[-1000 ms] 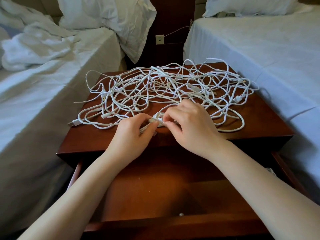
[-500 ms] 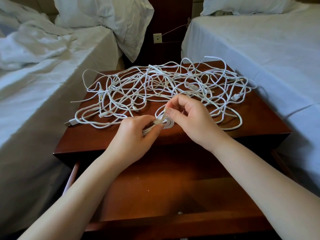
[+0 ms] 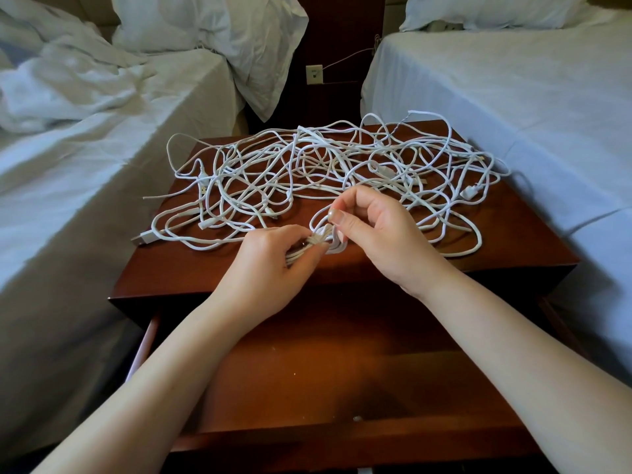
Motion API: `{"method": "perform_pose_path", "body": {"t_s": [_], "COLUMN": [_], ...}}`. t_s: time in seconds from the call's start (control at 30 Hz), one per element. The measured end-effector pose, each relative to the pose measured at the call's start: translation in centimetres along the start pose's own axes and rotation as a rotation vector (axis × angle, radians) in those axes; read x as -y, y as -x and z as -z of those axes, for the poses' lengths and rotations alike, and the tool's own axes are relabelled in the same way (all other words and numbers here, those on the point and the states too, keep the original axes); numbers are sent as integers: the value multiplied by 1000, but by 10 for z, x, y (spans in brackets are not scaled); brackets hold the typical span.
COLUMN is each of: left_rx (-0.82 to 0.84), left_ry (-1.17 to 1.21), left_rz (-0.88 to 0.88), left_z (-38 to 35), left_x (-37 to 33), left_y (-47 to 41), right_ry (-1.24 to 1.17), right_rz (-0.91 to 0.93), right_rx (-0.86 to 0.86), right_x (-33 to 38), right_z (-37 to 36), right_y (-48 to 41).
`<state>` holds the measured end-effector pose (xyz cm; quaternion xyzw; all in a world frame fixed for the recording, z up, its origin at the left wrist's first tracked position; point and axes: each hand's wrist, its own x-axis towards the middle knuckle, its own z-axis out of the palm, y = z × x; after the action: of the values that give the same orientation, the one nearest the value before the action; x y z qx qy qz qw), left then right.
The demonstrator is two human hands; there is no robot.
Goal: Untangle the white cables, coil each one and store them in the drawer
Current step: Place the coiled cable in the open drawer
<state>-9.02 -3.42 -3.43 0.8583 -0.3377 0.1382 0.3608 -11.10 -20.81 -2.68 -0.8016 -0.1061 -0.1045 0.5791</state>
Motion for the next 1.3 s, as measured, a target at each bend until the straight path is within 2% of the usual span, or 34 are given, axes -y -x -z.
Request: {"method": "perform_pose_path", "body": {"t_s": [0.43, 0.6, 0.83, 1.03, 1.3], "left_rx": [73, -1, -47, 10, 57], "left_ry": [-49, 14, 200, 127, 133], "left_rz": [4, 54, 160, 165, 123], "left_z": [3, 4, 7, 6, 5], "left_x": [-3, -4, -11, -9, -8], "left_y": [-1, 0, 1, 1, 3], "right_ry": [33, 15, 225, 415, 347], "right_rz": [16, 27, 209, 325, 355], "right_rx": [5, 0, -90, -148, -122], "right_x": [0, -3, -6, -11, -13], "right_z": [-1, 1, 5, 3, 4], "right_y": [0, -1, -2, -3, -5]}}
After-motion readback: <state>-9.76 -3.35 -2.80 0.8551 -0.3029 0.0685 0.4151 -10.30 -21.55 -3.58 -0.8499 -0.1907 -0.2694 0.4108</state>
